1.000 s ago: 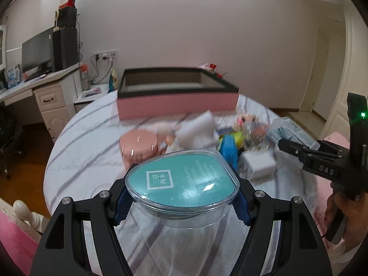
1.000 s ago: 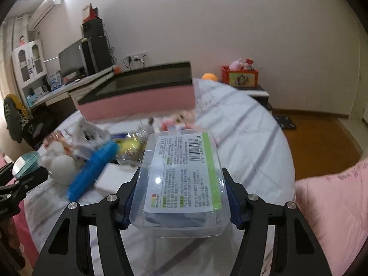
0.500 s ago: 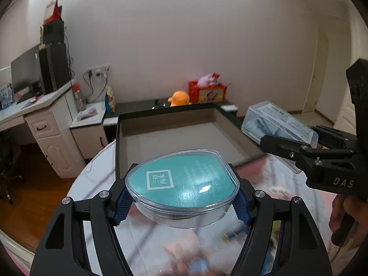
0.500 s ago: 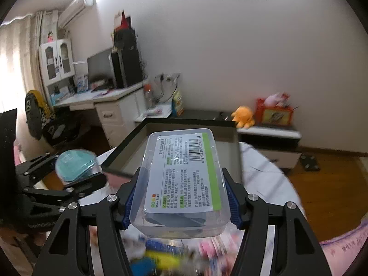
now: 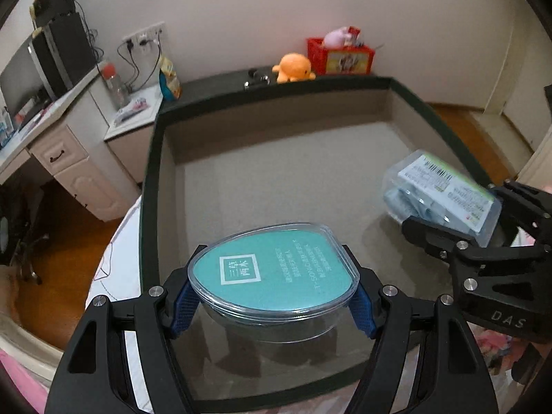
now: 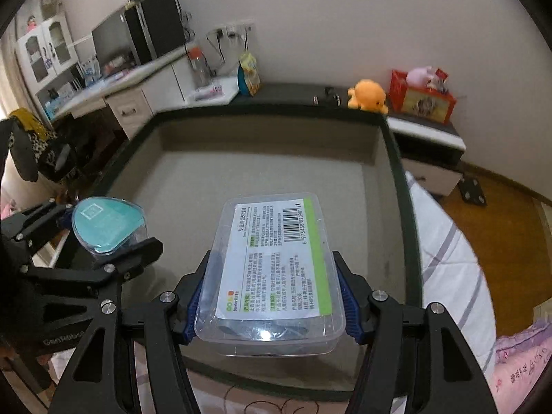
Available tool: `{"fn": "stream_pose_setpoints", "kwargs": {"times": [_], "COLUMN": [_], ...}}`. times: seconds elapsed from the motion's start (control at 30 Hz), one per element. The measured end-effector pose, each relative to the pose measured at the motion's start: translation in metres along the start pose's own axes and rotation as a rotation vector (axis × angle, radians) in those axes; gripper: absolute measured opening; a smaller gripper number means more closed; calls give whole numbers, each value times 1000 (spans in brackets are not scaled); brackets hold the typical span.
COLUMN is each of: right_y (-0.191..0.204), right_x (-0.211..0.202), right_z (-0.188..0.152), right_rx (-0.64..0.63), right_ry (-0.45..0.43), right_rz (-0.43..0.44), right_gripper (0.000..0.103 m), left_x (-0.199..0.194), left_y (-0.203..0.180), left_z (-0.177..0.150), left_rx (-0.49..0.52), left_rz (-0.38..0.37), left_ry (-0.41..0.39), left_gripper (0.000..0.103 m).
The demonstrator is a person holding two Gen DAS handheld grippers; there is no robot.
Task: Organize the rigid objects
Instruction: 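Carry both held items into the pink box and open both tools, then withdraw both tools from the pink box back over the table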
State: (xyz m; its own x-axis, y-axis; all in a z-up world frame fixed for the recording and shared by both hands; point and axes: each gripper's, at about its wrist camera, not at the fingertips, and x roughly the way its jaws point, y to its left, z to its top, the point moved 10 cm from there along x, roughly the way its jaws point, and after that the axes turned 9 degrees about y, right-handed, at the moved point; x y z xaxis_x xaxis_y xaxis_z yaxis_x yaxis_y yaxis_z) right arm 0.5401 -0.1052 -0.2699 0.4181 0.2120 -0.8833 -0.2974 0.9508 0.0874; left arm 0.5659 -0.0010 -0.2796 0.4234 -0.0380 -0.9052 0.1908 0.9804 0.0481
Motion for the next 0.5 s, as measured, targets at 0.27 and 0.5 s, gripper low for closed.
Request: {"fn": "stream_pose_setpoints", "kwargs": {"times": [0.27, 0.5], "right_y": [-7, 5], "right_x": [-39, -143], "right_z": [3, -29], "right_rx": [36, 38], "right_ry": [-85, -305], "right_rz": [4, 19], "right_gripper": [84, 90], "left_x": [-47, -161], "left_y": [15, 23], "left_z": [-2, -46], "left_rx": [-55, -114], "left_rz": [18, 96], "left_ry": [-135, -422], "left_gripper": [98, 103]}}
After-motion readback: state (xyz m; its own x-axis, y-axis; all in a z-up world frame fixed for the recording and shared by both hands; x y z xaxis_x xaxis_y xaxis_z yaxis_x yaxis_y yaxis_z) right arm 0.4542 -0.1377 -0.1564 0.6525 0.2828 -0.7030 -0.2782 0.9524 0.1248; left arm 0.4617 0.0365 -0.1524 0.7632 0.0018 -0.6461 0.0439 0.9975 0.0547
